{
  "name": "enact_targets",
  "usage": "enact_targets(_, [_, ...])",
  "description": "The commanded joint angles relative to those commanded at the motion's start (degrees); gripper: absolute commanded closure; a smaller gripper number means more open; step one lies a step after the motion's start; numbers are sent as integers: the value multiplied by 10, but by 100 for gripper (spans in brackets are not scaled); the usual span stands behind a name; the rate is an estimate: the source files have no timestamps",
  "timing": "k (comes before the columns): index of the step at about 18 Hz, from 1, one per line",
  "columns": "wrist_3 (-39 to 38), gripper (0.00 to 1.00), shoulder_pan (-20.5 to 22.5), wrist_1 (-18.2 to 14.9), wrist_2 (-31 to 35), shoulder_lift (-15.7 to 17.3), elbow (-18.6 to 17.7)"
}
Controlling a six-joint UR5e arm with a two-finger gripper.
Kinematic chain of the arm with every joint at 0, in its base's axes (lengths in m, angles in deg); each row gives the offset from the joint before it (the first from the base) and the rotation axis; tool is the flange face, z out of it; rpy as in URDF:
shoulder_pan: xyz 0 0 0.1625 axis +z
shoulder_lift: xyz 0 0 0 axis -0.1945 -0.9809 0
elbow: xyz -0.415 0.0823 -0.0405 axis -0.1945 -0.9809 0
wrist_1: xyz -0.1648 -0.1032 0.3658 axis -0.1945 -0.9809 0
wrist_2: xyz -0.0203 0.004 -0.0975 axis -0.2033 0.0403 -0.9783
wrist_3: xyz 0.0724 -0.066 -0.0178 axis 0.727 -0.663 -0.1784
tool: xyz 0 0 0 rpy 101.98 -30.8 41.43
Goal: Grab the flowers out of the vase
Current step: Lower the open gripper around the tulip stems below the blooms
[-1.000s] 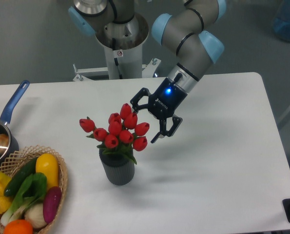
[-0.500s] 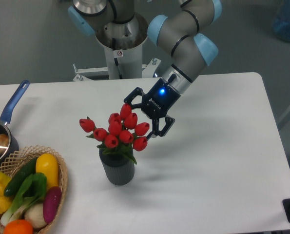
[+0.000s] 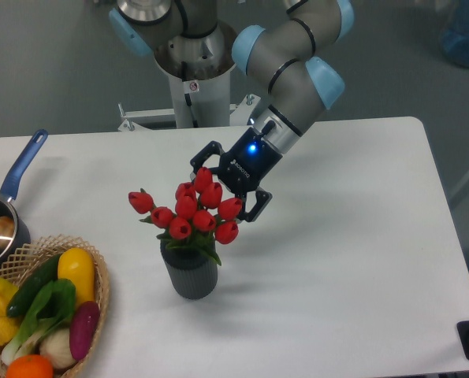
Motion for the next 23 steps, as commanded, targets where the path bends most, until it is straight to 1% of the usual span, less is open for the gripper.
enact_targets(2, [-1,0,-10,1,-2,-2,4])
enact_targets(6, [-1,0,-11,2,-2,-5,5])
enact_targets(23, [-1,0,-9,3,-3,-25,23])
